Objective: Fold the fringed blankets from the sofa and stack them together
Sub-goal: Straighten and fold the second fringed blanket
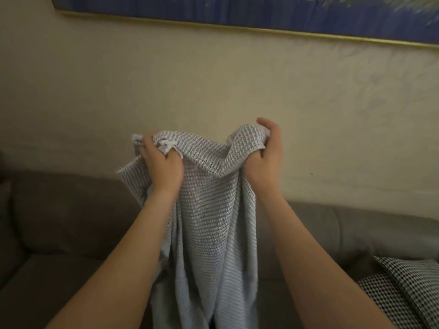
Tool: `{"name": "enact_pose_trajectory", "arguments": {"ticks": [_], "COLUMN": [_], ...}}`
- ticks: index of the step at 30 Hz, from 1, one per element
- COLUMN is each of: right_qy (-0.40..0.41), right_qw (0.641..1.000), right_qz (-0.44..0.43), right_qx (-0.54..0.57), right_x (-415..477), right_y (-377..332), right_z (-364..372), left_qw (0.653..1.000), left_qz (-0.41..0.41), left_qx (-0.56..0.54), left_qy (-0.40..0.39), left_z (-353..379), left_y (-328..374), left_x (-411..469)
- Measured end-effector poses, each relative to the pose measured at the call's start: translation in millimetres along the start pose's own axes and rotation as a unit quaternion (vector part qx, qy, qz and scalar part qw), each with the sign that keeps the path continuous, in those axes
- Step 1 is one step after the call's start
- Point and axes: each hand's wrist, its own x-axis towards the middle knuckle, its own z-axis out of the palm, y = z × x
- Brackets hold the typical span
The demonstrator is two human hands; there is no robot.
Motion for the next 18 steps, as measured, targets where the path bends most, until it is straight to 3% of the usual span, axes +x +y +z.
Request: {"name": "enact_pose_trajectory", "arguments": {"ticks": [2,3,6,7,9,12,15,16,18], "right_qy": [0.000,-0.056,-0.346,-0.405,-0.462,-0.478,-0.354,-0.280,-0.180], "right_qw": [0.992,0.972,0.827,0.790,0.756,0.782,0.822,0.840,0.877], "right_qz": [0.039,0.088,0.211,0.235,0.285,0.336,0.444,0.459,0.445], "right_qx": [-0.122,-0.211,-0.389,-0.397,-0.366,-0.217,0.042,0.070,-0.032], "right_x": [-4.1,-7.9,-38.1,-48.4,-62.9,-65.8,-66.5,-68.2,-76.1], "right_y": [2.5,13.2,52.9,62.7,73.8,65.2,45.0,47.8,64.3], "right_z": [0.9,0.7,-5.0,-9.5,-15.5,-22.8,-23.2,-20.4,-14.7], "left_qw": [0.998,0.998,0.983,0.971,0.940,0.903,0.891,0.892,0.892], "left_qz": [0.048,0.047,-0.047,-0.091,-0.189,-0.298,-0.332,-0.333,-0.326], "left_qx": [0.026,0.050,0.173,0.218,0.277,0.300,0.300,0.298,0.306], "left_qy": [0.008,0.007,-0.025,-0.045,-0.067,-0.072,-0.074,-0.069,-0.067], "left_z": [-1.8,-2.8,-9.0,-14.3,-30.2,-54.3,-63.7,-63.4,-57.9], "left_y": [6.9,3.3,-31.6,-50.9,-92.0,-143.4,-154.7,-151.5,-148.0], "left_x": [-3.9,-6.2,-14.0,-19.2,-30.3,-42.6,-45.1,-46.2,-48.9]}}
